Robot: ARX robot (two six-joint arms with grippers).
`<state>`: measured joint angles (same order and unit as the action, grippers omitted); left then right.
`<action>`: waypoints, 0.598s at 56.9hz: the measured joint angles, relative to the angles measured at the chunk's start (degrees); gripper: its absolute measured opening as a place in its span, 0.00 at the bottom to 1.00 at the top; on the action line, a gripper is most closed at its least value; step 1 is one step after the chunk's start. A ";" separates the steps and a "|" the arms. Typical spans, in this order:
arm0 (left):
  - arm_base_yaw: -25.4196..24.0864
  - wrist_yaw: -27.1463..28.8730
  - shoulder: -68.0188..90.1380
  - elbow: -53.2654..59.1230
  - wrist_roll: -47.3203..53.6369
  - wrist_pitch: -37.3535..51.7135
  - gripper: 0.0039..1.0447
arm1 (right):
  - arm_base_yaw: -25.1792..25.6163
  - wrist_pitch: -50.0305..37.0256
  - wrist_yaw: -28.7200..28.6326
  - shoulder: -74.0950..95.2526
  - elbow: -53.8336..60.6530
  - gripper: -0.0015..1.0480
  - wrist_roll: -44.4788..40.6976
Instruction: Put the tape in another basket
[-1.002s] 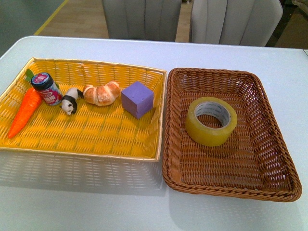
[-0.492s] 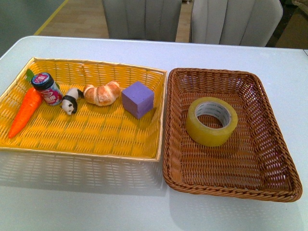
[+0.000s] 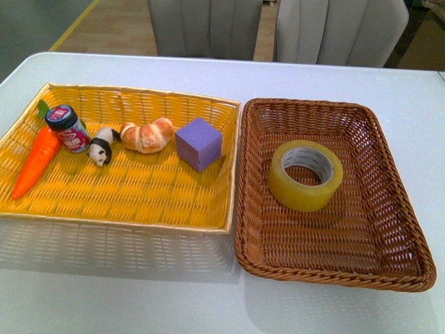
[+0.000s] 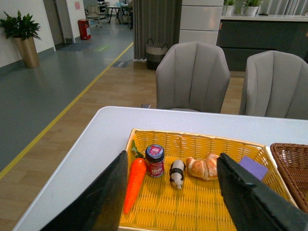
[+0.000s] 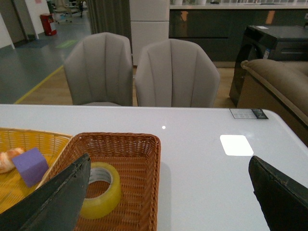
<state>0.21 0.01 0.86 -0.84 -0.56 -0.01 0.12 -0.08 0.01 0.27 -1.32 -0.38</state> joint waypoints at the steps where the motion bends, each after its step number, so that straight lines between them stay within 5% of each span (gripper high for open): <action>1: 0.00 -0.02 0.00 0.02 0.02 0.00 0.60 | 0.00 0.00 0.00 0.00 0.00 0.91 0.00; 13: 0.00 -0.02 0.00 0.02 0.13 0.00 0.93 | 0.00 0.00 0.00 0.00 0.00 0.91 0.00; 34: 0.00 -0.02 0.00 0.00 0.11 0.00 0.92 | 0.00 0.00 0.00 0.00 0.00 0.91 0.00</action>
<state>0.21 -0.01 0.86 -0.84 -0.45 -0.01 0.12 -0.08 0.01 0.27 -1.32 -0.38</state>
